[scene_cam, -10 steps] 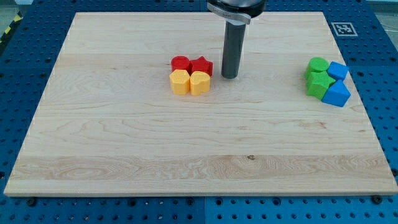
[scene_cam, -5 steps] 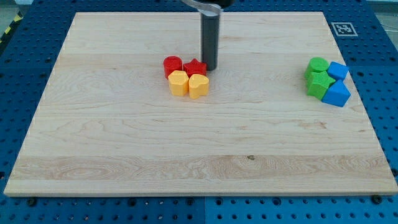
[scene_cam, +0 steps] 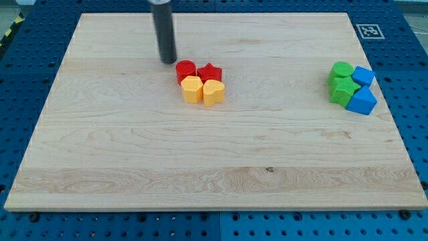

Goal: Separate the red blocks from the yellow blocks

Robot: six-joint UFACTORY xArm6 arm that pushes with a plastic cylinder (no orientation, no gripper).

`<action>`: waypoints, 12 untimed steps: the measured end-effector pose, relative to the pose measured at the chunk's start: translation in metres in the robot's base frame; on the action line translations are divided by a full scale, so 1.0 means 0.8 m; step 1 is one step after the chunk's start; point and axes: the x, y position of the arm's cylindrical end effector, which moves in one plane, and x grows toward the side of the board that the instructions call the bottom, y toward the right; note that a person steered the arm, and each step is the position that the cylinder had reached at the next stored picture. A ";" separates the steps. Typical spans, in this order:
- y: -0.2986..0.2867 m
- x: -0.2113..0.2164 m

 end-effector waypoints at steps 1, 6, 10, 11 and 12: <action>0.005 0.035; 0.025 0.026; 0.152 0.028; 0.144 0.039; 0.130 0.052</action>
